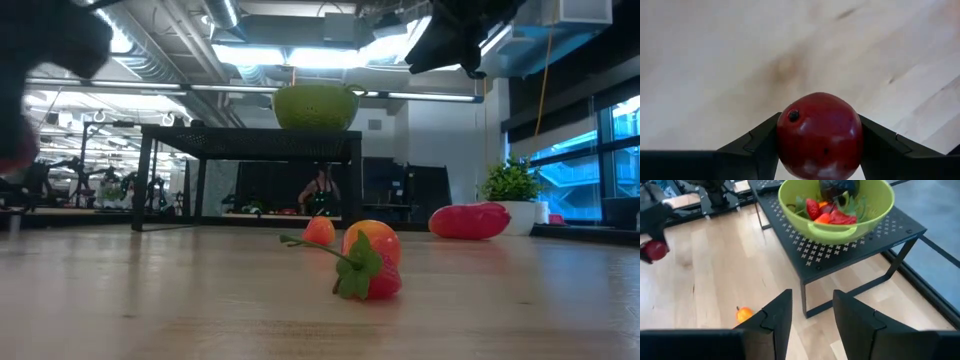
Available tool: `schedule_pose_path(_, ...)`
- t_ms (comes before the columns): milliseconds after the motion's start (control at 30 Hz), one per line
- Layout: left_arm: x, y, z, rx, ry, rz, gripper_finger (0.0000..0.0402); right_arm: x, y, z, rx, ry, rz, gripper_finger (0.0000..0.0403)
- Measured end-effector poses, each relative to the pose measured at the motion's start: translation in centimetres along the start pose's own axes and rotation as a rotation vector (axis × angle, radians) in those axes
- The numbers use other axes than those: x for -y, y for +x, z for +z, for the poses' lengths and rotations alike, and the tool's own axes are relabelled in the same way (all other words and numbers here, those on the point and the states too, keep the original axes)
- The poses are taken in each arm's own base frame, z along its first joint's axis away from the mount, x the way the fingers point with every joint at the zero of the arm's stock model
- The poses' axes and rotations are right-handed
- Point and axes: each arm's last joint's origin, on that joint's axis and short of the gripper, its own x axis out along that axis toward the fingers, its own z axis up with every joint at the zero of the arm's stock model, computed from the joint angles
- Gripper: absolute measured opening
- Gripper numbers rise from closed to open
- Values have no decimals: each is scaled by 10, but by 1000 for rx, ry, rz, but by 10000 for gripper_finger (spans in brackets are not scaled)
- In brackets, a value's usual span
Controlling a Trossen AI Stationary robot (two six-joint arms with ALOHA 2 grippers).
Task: Pick & Place Fruit
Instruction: Put the pomegranate into the green strainer bowl on the shelf
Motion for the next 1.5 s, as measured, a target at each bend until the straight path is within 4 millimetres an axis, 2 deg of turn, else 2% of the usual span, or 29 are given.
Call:
schedule_pose_path(400, 2, -7, 55, 175, 182, -36, 212, -15, -1, -11, -79, 12, 34, 129)
schedule_pose_path(967, 21, -12, 118, 383, 402, -217, 212, -44, 27, -30, -188, -55, 66, 103)
schedule_pose_path(1500, 31, -25, 166, 660, 601, -341, 212, -69, 15, -39, -163, -45, 66, 79)
